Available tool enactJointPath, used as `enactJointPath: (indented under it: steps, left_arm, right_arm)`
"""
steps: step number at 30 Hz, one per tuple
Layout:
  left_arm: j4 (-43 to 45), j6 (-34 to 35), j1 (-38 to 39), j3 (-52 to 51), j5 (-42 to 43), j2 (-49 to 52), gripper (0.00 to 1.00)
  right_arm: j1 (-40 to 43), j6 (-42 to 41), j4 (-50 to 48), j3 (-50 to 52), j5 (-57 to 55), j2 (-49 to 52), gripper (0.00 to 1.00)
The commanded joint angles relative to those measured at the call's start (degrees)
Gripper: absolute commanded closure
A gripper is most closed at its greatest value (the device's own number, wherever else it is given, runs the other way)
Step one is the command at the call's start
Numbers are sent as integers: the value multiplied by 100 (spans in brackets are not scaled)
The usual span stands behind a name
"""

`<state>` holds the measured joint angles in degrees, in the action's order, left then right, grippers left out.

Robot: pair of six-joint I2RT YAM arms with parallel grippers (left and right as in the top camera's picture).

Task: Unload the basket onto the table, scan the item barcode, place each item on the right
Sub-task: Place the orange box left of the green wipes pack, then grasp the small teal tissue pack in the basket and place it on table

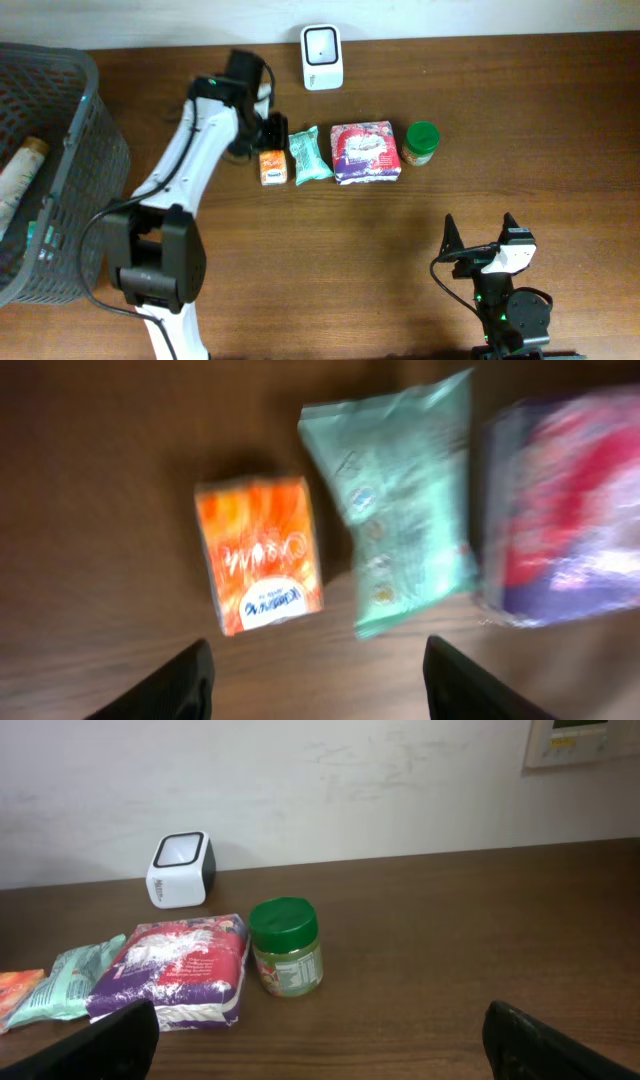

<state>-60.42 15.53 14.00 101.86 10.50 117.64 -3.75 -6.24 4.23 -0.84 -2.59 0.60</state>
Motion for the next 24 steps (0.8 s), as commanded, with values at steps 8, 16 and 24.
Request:
enactJointPath:
  steps: [8, 16, 24]
  left_arm:
    - [-1458, 820, -3589, 2614, 229, -2055, 1]
    - [-1749, 844, -5698, 2367, -916, -1996, 1]
    - [-612, 800, -5678, -76, -2232, -1045, 3]
  right_arm:
    - [-26, -15, 20, 52, -68, -39, 1]
    - [-26, -17, 20, 52, -68, -39, 1]
    - [-26, -17, 20, 52, -68, -39, 1]
